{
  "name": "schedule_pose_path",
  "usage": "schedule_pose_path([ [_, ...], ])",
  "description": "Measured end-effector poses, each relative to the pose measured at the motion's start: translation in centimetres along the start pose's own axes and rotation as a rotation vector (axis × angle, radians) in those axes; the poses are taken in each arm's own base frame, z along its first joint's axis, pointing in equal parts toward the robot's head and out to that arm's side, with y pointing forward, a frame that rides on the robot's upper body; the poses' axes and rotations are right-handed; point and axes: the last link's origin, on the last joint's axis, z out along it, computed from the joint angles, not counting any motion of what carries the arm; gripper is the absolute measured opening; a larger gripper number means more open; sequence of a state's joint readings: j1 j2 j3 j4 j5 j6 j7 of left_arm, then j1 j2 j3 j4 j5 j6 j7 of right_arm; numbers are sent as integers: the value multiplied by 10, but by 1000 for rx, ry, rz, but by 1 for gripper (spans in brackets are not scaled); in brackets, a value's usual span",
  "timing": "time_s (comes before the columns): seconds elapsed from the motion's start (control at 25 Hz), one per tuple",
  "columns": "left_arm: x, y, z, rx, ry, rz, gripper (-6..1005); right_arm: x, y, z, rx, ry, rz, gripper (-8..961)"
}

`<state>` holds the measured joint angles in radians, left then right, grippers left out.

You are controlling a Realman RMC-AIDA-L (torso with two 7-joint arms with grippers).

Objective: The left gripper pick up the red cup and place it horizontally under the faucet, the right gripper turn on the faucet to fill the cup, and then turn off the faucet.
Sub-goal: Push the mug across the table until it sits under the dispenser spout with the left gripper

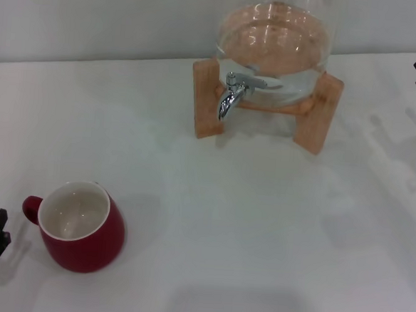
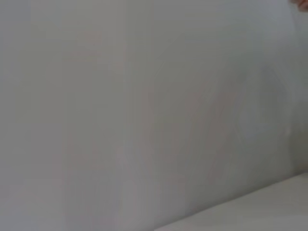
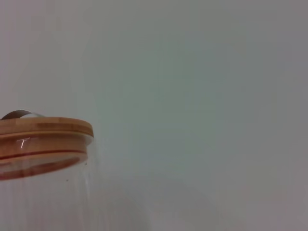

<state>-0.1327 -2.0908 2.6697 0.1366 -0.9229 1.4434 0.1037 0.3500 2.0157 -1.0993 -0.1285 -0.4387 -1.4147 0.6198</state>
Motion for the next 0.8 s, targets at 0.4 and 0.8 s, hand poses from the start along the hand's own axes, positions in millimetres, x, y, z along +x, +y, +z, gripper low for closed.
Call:
schedule_pose_path([
  [0.4,-3,3,-6,-25,-14,7,864,2,0,-6,6,7,5,829],
  [0.8,-3,5,-4,-61,-14,22,863,1,-1,-8,5,-1,4,829],
])
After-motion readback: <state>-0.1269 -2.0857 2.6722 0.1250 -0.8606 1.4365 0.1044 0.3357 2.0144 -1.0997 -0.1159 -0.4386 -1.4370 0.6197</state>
